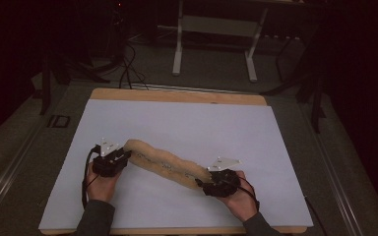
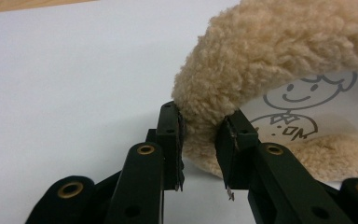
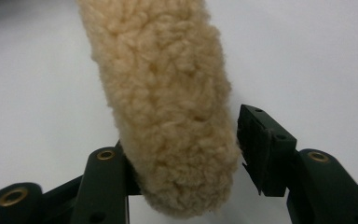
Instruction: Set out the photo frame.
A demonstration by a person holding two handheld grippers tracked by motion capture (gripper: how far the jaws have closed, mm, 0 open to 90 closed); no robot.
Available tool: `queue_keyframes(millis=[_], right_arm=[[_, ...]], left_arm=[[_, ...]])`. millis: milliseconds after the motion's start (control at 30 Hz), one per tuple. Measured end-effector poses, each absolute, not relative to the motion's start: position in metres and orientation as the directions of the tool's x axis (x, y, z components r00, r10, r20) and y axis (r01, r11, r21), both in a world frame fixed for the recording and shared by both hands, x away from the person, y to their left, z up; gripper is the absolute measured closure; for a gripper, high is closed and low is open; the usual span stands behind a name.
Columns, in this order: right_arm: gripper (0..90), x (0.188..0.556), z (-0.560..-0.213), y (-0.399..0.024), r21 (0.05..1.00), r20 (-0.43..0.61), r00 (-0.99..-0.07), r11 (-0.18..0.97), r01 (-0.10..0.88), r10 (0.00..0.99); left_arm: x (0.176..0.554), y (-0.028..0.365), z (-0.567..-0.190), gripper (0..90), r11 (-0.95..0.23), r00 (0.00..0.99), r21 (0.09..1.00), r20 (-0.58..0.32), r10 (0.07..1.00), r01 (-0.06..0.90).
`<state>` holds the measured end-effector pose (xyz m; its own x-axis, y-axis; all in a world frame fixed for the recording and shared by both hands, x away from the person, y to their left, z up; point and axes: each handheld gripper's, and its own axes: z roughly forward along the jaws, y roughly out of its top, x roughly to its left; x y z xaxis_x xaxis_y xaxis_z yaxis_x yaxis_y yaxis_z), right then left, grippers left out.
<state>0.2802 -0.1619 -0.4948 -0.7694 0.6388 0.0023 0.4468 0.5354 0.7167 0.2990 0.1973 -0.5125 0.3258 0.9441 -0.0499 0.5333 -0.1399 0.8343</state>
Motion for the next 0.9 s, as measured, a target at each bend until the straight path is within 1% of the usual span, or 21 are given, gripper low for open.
queue_keyframes(millis=[267,667,900], right_arm=[[48.9,0.282,-0.495,-0.163,0.719,-0.018,-0.749,0.529,0.451,0.662],[47.8,0.288,-0.495,-0.167,0.708,0.014,-0.721,0.502,0.497,0.693],[47.4,0.291,-0.494,-0.169,0.702,0.017,-0.697,0.488,0.519,0.717]], left_arm=[[0.295,0.195,-0.512,73.1,-0.135,0.305,0.833,-0.043,0.951,0.537],[0.292,0.193,-0.511,73.1,-0.129,0.29,0.831,-0.041,0.956,0.542],[0.288,0.191,-0.511,73.1,-0.118,0.275,0.829,-0.044,0.96,0.547]])
